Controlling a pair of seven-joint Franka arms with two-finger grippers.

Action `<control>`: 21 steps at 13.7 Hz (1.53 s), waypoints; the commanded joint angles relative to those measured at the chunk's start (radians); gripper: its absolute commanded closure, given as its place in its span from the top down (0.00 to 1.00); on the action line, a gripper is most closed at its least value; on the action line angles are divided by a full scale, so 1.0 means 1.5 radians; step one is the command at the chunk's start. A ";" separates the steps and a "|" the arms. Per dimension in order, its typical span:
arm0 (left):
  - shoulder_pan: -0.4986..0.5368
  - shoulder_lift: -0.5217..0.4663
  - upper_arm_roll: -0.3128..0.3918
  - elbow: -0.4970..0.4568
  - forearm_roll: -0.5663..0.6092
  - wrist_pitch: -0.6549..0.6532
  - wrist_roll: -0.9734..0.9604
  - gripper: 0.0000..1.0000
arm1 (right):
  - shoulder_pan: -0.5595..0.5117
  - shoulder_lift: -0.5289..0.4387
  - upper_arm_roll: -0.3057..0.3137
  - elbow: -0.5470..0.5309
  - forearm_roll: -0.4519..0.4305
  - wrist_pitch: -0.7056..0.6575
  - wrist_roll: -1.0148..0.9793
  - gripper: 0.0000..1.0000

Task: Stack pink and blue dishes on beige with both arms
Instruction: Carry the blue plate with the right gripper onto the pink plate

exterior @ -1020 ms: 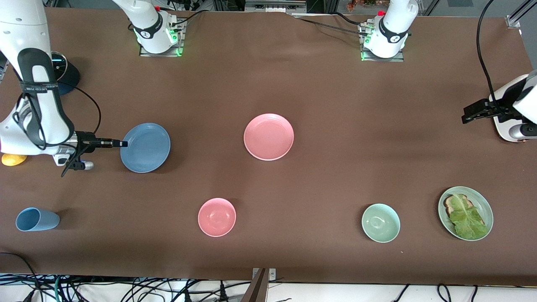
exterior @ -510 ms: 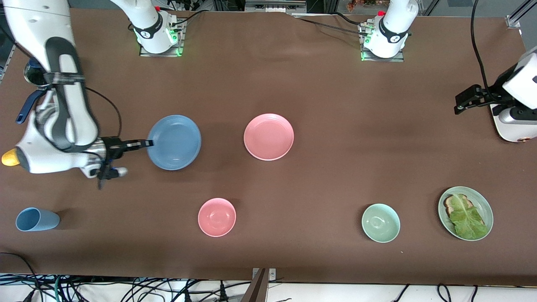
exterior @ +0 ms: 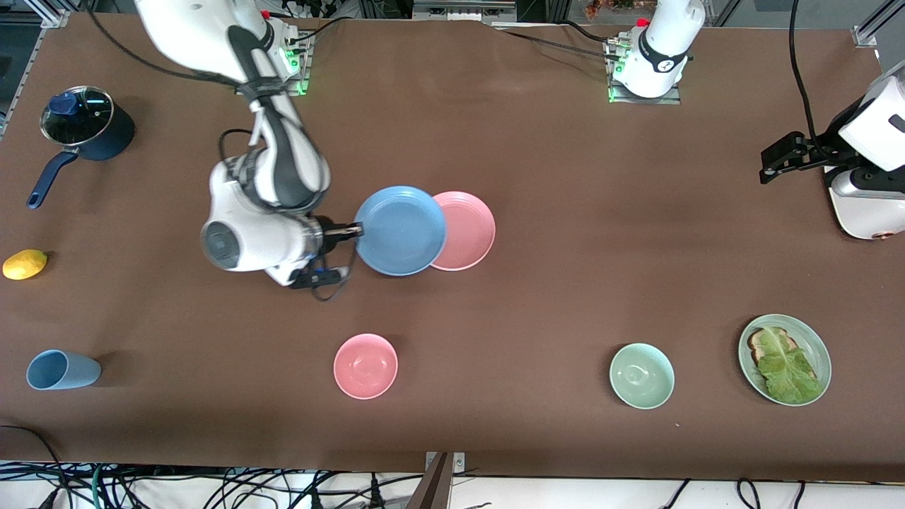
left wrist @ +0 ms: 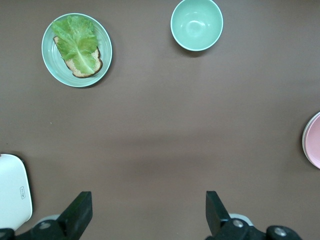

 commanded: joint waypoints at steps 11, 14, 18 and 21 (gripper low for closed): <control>0.008 0.001 0.000 -0.010 -0.029 -0.001 0.008 1.00 | 0.097 0.072 -0.010 0.006 0.044 0.077 -0.001 0.00; 0.008 0.001 0.000 -0.010 -0.029 -0.001 0.008 1.00 | 0.104 0.078 -0.010 0.017 0.070 0.088 -0.001 0.00; 0.008 0.001 0.000 -0.010 -0.029 -0.001 0.008 1.00 | 0.111 0.094 -0.010 0.026 0.071 0.103 -0.001 0.15; 0.008 0.001 0.000 -0.010 -0.029 -0.001 0.008 1.00 | 0.115 0.090 -0.011 0.027 0.070 0.108 -0.003 1.00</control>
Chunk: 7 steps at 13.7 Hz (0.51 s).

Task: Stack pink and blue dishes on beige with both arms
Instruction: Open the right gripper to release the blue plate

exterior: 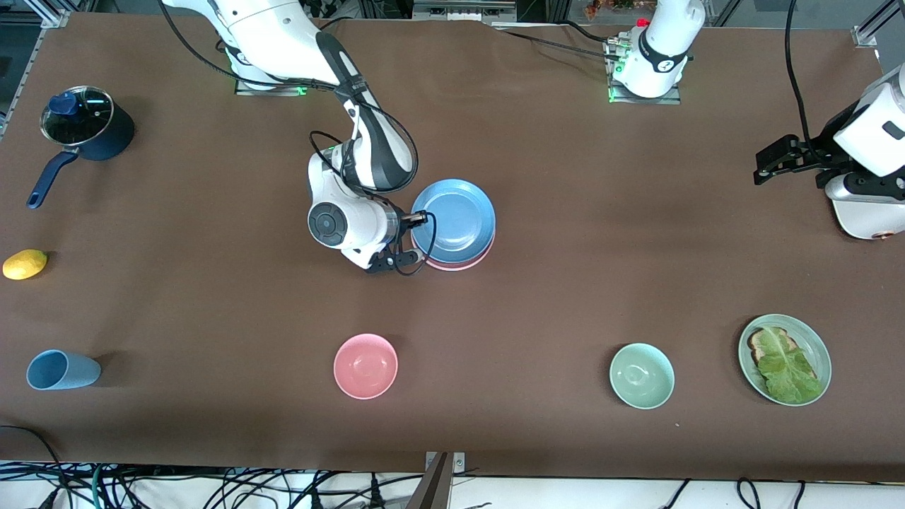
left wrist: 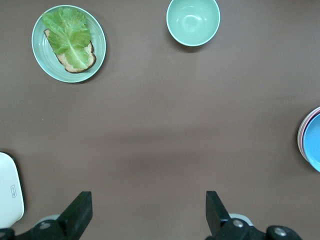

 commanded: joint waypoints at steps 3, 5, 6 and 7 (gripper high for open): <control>0.004 -0.001 -0.001 0.000 -0.013 -0.001 0.008 1.00 | 0.010 -0.019 -0.018 0.036 -0.023 -0.019 -0.011 1.00; 0.003 -0.001 -0.002 0.000 -0.013 -0.001 0.008 1.00 | 0.010 -0.055 -0.046 0.040 -0.127 -0.057 -0.010 1.00; 0.003 -0.001 -0.002 0.000 -0.013 0.000 0.008 1.00 | 0.009 -0.074 -0.053 0.039 -0.177 -0.068 -0.011 1.00; 0.002 -0.001 -0.002 0.000 -0.013 -0.001 0.008 1.00 | 0.009 -0.092 -0.075 0.040 -0.217 -0.083 -0.011 1.00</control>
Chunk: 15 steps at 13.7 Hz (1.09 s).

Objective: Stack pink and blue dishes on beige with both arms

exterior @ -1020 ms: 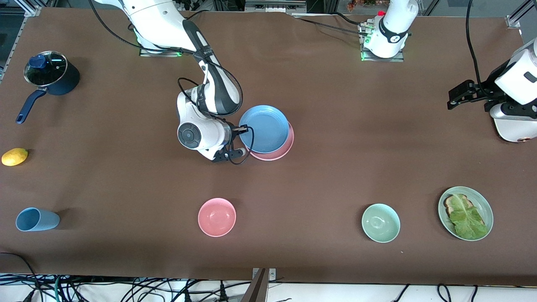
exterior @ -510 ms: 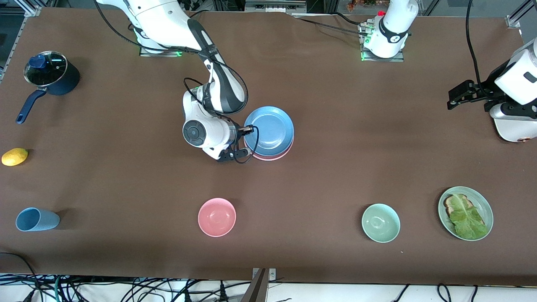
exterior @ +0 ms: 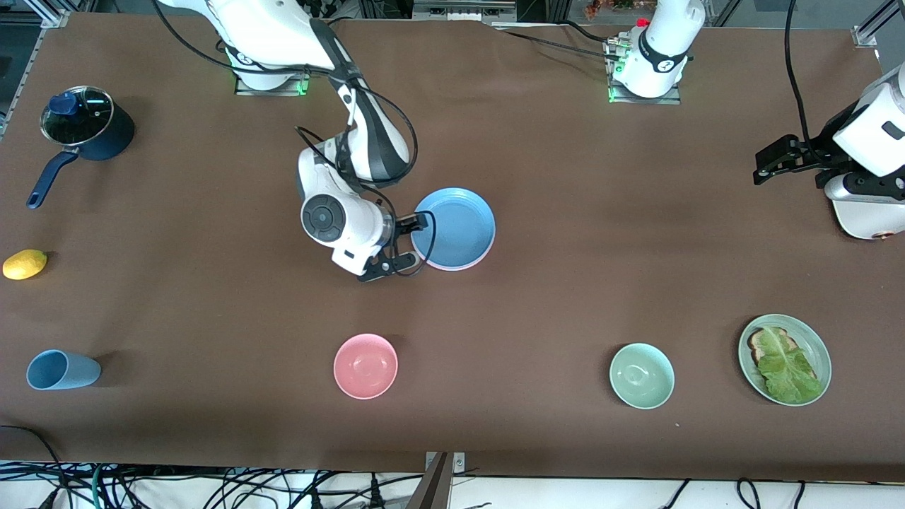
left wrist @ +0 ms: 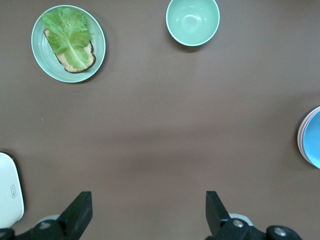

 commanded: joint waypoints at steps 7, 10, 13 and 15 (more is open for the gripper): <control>0.001 -0.002 -0.002 0.000 -0.013 -0.001 0.008 1.00 | -0.005 -0.170 -0.133 0.034 -0.252 -0.213 -0.004 1.00; 0.000 -0.002 -0.002 0.000 -0.013 -0.001 0.008 1.00 | -0.120 -0.212 -0.105 0.055 -0.235 -0.232 -0.011 1.00; -0.003 -0.002 -0.002 0.001 -0.013 0.000 0.008 1.00 | -0.298 -0.289 0.036 0.056 -0.241 -0.258 -0.014 1.00; -0.003 -0.002 -0.002 0.001 -0.013 0.001 0.008 1.00 | -0.444 -0.315 0.154 0.057 -0.244 -0.325 -0.010 1.00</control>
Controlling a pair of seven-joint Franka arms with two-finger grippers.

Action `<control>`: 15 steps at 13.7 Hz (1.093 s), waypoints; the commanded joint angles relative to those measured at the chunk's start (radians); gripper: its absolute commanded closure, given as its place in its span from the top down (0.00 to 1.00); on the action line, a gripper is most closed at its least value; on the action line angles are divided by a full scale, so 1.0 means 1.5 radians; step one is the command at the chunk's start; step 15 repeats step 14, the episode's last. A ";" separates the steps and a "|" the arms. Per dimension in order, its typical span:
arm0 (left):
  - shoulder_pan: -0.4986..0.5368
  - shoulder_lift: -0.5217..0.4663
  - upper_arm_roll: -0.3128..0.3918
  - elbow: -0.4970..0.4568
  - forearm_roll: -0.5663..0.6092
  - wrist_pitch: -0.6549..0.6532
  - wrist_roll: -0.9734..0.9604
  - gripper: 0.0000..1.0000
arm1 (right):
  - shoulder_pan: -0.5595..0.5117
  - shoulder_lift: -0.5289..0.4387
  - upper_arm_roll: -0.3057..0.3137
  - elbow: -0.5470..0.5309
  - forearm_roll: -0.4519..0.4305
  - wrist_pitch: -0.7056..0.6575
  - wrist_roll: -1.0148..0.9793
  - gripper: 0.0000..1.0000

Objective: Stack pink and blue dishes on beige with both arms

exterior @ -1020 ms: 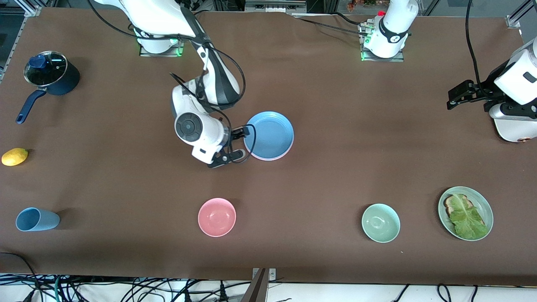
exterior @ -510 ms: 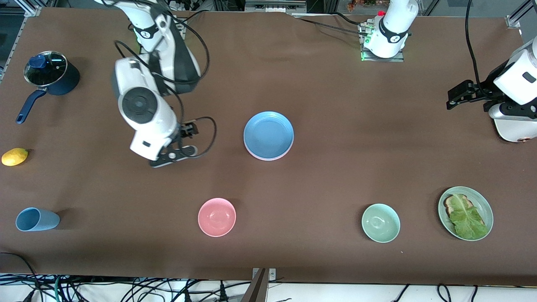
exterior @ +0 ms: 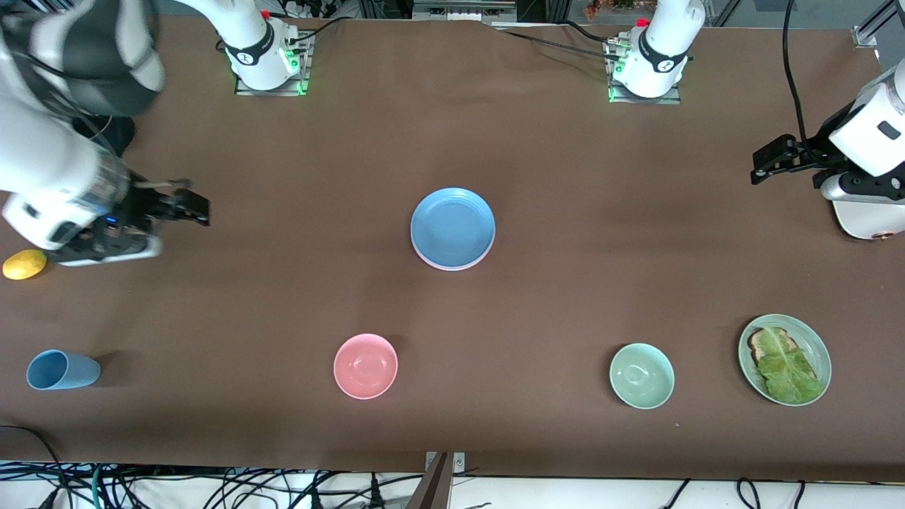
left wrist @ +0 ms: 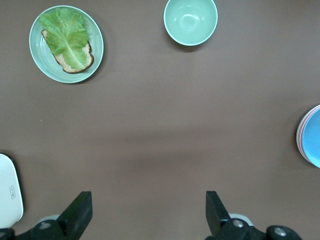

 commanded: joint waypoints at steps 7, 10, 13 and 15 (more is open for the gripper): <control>0.001 -0.002 0.000 0.002 -0.010 0.004 0.007 1.00 | -0.177 -0.152 0.150 -0.150 -0.071 0.059 0.016 1.00; 0.001 -0.001 0.000 0.002 -0.009 0.004 0.007 1.00 | -0.195 -0.138 0.141 -0.120 -0.051 0.042 0.012 1.00; 0.008 0.000 0.000 0.002 -0.013 0.008 0.007 1.00 | -0.195 -0.126 0.136 -0.086 -0.038 0.019 0.012 1.00; 0.010 0.000 0.000 0.001 -0.014 0.012 0.007 1.00 | -0.195 -0.125 0.138 -0.083 -0.040 0.015 0.012 1.00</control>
